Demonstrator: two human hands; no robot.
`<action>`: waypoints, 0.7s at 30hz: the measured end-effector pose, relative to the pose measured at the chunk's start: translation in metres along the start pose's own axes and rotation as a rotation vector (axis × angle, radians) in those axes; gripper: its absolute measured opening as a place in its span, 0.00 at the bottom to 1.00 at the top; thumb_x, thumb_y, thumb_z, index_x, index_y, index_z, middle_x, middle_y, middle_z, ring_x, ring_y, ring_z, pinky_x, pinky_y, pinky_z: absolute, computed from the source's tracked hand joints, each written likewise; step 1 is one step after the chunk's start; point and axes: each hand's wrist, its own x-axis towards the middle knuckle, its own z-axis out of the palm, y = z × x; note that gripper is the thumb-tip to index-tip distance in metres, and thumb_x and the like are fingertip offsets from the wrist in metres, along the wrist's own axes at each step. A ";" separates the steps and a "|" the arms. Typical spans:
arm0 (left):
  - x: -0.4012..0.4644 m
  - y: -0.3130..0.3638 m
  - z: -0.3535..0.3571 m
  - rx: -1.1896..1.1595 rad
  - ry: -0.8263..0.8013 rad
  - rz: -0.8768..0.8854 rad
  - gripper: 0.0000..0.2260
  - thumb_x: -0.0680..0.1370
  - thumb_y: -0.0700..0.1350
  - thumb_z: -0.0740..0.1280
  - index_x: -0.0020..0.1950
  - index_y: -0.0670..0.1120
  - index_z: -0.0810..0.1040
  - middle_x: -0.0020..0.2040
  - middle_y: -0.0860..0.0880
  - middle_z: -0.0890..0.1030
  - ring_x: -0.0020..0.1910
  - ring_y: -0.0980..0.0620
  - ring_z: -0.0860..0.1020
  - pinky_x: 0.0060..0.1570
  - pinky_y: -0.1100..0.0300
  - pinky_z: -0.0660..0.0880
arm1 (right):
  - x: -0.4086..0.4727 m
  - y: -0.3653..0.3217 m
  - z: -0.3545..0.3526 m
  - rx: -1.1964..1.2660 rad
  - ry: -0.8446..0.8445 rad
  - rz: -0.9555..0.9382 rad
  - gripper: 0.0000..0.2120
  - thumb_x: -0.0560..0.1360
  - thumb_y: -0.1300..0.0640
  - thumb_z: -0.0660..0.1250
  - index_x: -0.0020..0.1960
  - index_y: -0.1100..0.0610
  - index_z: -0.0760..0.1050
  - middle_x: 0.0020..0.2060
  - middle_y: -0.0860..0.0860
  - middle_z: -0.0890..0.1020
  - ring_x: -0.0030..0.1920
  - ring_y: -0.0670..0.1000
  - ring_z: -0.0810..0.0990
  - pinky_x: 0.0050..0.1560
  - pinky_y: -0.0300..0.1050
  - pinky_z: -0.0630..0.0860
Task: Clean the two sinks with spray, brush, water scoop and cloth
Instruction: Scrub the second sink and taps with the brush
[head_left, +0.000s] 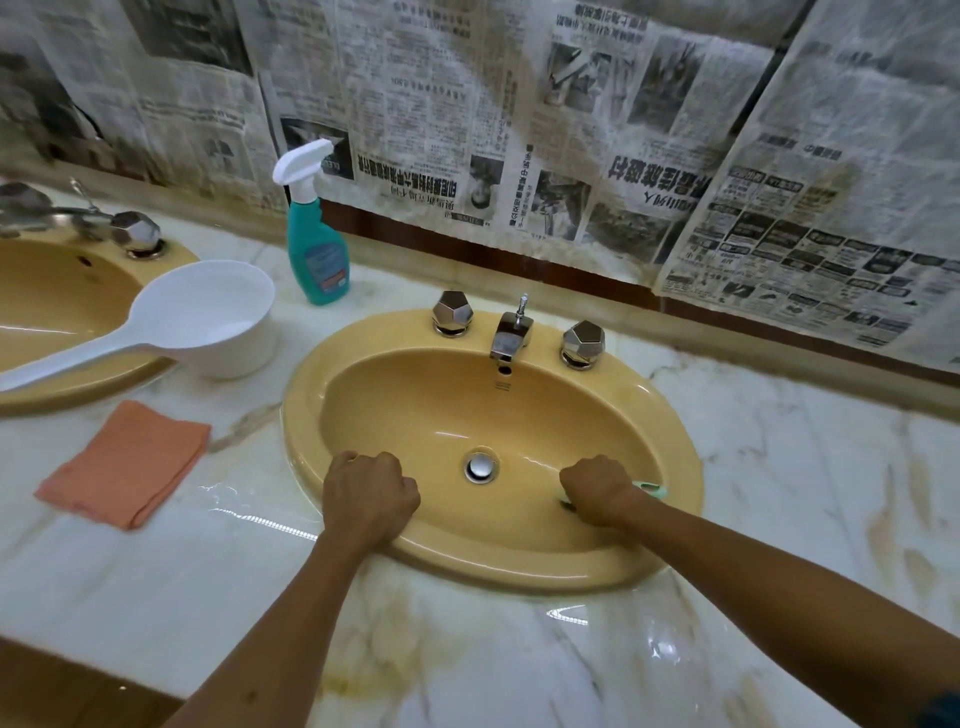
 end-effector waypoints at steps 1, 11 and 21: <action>0.000 0.001 -0.001 -0.004 0.007 -0.001 0.13 0.77 0.51 0.61 0.51 0.47 0.83 0.47 0.46 0.85 0.53 0.47 0.79 0.64 0.58 0.64 | 0.001 -0.006 0.004 0.068 -0.014 -0.016 0.15 0.77 0.51 0.67 0.61 0.56 0.76 0.58 0.55 0.81 0.57 0.57 0.79 0.50 0.45 0.73; 0.000 -0.002 0.000 -0.022 0.010 0.011 0.14 0.76 0.52 0.60 0.48 0.48 0.84 0.42 0.47 0.85 0.47 0.50 0.81 0.68 0.59 0.61 | 0.005 -0.015 0.006 0.172 -0.005 0.046 0.16 0.77 0.45 0.66 0.59 0.55 0.75 0.56 0.53 0.80 0.58 0.57 0.76 0.52 0.46 0.71; 0.000 0.001 -0.003 -0.035 0.007 0.009 0.13 0.76 0.50 0.61 0.47 0.49 0.85 0.41 0.48 0.85 0.45 0.49 0.80 0.67 0.59 0.63 | 0.024 -0.014 0.008 0.383 -0.031 0.035 0.13 0.73 0.50 0.70 0.52 0.57 0.77 0.43 0.54 0.79 0.48 0.55 0.78 0.44 0.44 0.68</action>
